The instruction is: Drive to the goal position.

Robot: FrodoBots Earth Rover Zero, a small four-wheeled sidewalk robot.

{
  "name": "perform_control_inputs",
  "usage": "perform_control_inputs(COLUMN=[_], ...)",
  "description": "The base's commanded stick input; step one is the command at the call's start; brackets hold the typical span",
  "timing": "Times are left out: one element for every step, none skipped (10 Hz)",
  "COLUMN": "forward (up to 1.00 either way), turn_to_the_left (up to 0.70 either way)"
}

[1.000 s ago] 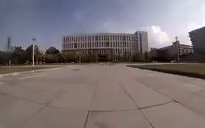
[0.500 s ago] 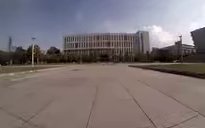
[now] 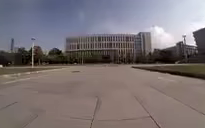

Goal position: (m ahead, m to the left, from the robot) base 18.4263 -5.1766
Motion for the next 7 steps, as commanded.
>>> perform_control_inputs(forward=[1.0, 1.0, 1.0, 1.0, 1.0, 1.0, 1.0], turn_to_the_left=[0.04, 0.04, 0.04, 0.04, 0.04, 0.04, 0.04])
